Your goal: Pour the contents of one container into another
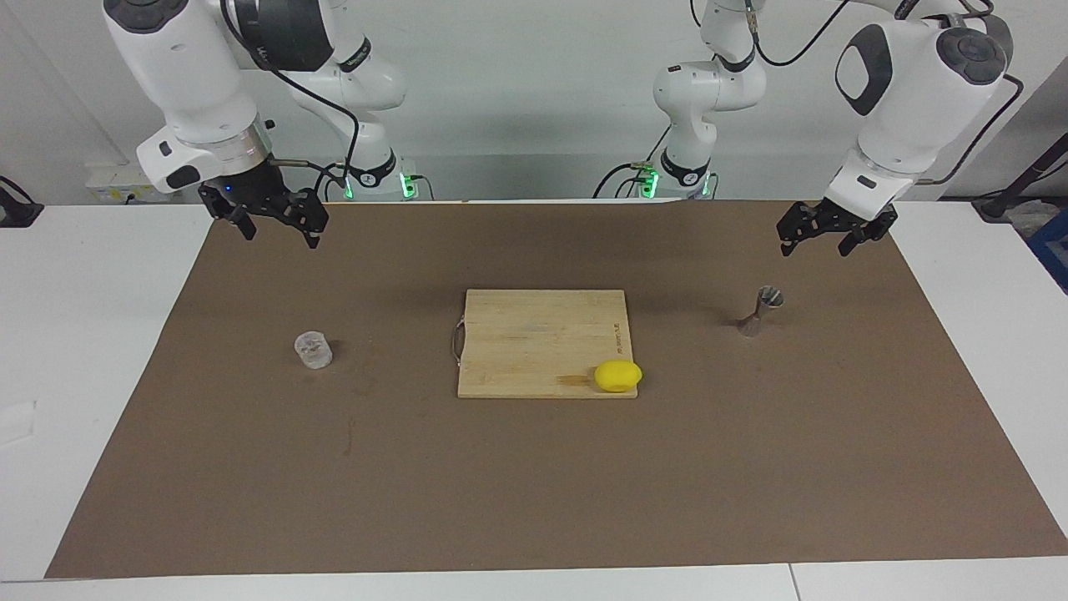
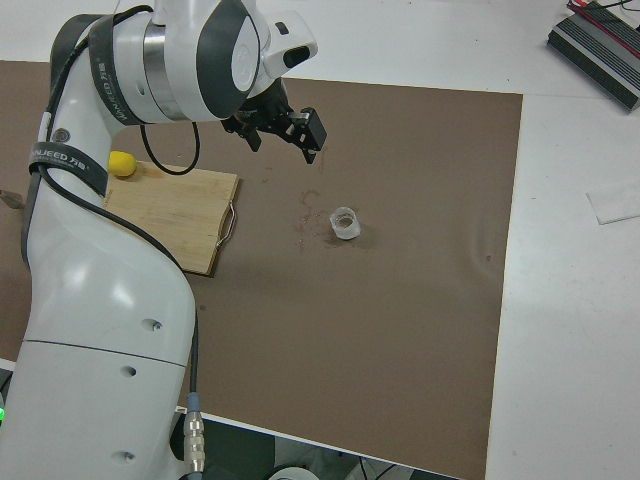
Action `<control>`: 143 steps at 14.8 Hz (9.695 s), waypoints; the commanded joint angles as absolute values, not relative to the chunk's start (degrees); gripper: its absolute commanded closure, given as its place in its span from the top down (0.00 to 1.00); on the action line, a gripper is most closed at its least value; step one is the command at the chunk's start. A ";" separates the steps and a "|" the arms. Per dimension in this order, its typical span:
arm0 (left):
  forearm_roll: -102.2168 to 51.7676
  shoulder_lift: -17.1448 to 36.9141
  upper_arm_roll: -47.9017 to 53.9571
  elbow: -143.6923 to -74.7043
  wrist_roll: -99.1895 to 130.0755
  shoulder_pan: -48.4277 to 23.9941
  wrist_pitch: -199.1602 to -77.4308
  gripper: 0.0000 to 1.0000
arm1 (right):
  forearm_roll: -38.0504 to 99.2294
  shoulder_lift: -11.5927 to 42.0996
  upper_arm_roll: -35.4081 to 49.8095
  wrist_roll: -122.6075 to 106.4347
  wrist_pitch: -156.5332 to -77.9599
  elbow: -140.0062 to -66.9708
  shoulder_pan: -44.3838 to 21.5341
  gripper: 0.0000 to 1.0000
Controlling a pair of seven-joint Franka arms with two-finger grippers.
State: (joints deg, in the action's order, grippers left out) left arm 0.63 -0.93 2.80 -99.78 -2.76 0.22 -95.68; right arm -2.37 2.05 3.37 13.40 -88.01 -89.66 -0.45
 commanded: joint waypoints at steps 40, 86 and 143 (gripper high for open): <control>0.44 -0.88 2.20 -111.88 -0.70 5.71 -127.16 1.00 | -2.11 2.29 3.52 12.57 -87.63 -89.38 0.26 1.00; -65.04 18.72 1.84 -119.27 -141.50 32.87 -88.86 1.00 | -2.02 2.29 3.52 12.57 -87.63 -89.38 0.26 1.00; -94.01 13.45 2.20 -127.09 -134.12 -0.76 -92.79 0.35 | -2.11 2.20 3.52 12.57 -87.63 -89.38 0.26 1.00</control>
